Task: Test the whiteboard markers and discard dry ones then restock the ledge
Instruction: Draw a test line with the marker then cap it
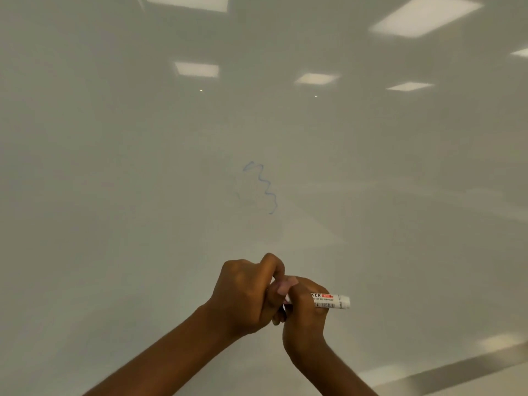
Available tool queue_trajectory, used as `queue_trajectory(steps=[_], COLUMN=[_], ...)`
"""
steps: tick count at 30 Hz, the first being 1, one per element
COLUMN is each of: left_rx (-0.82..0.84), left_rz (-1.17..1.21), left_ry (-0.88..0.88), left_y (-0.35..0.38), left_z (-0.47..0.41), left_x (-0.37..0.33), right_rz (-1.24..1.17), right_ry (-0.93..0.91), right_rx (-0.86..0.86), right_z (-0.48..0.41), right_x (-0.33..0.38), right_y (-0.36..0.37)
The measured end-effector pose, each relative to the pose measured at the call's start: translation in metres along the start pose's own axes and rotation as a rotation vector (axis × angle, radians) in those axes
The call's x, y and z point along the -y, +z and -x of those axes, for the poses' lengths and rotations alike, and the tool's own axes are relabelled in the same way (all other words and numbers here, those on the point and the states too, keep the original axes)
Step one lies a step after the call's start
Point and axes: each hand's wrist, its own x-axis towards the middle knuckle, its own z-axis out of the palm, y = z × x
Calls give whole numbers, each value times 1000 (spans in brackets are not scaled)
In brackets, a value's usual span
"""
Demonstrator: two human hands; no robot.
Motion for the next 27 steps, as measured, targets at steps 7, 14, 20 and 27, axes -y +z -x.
queue_trajectory(steps=[7, 14, 20, 27], left_rx=[106, 290, 412, 617], left_rz=[-249, -310, -208, -99], left_ry=[129, 173, 242, 199], left_y=[41, 107, 170, 278], left_z=[25, 53, 56, 63], left_x=[13, 10, -17, -66], right_rz=[335, 1183, 1687, 1756], right_ry=[46, -506, -595, -301], right_rx=[-82, -56, 146, 132], right_z=[-3, 13, 27, 27], right_x=[-4, -7, -18, -38], right_y=[-49, -146, -203, -312])
